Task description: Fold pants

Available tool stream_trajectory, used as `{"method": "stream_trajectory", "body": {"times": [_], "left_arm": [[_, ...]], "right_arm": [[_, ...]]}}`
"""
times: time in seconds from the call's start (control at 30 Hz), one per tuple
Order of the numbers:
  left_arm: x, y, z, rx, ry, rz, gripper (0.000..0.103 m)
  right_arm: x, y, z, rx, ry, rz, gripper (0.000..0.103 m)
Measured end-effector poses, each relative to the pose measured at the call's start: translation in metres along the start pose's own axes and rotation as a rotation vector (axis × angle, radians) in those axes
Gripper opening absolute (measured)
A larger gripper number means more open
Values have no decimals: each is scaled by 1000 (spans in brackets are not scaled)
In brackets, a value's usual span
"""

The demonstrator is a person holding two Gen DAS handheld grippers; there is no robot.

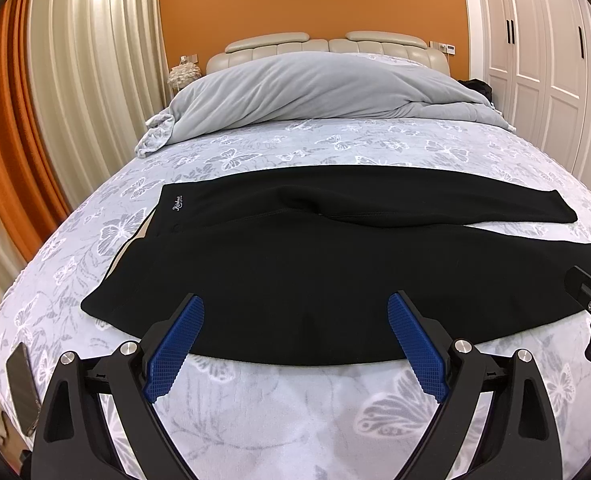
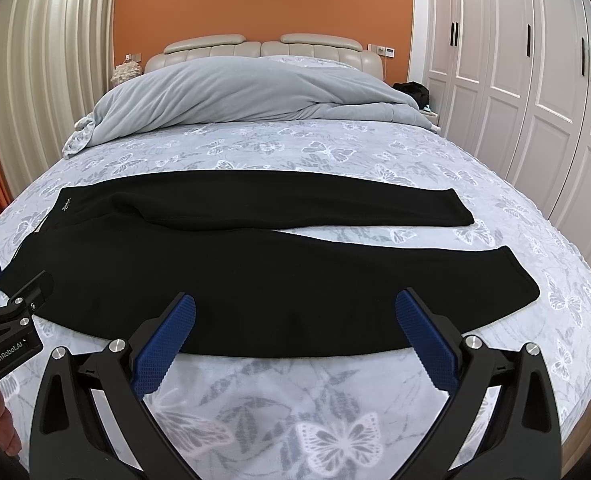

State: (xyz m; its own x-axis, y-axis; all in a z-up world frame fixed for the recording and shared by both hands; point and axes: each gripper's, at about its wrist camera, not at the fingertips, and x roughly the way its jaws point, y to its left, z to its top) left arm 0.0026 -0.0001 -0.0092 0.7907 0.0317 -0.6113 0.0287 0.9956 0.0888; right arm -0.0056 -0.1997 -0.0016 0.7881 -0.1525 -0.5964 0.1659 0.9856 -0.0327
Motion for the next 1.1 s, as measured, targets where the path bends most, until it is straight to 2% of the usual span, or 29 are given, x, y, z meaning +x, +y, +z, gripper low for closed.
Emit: {"method": "stream_trajectory", "body": {"times": [0.4, 0.63, 0.73, 0.87, 1.0, 1.1], "left_arm": [[0, 2, 0, -1, 7, -1, 91], [13, 1, -2, 7, 44, 5, 91], [22, 9, 3, -8, 75, -41, 91], [43, 48, 36, -63, 130, -171, 93], [90, 99, 77, -115, 155, -135, 93], [155, 146, 109, -185, 227, -55, 93]], "right_arm": [[1, -1, -1, 3, 2, 0, 98], [13, -14, -3, 19, 33, -12, 98], [22, -24, 5, 2, 46, -18, 98], [43, -60, 33, -50, 64, -15, 98], [91, -123, 63, -28, 102, -16, 98], [160, -181, 82, 13, 159, -65, 98]]}}
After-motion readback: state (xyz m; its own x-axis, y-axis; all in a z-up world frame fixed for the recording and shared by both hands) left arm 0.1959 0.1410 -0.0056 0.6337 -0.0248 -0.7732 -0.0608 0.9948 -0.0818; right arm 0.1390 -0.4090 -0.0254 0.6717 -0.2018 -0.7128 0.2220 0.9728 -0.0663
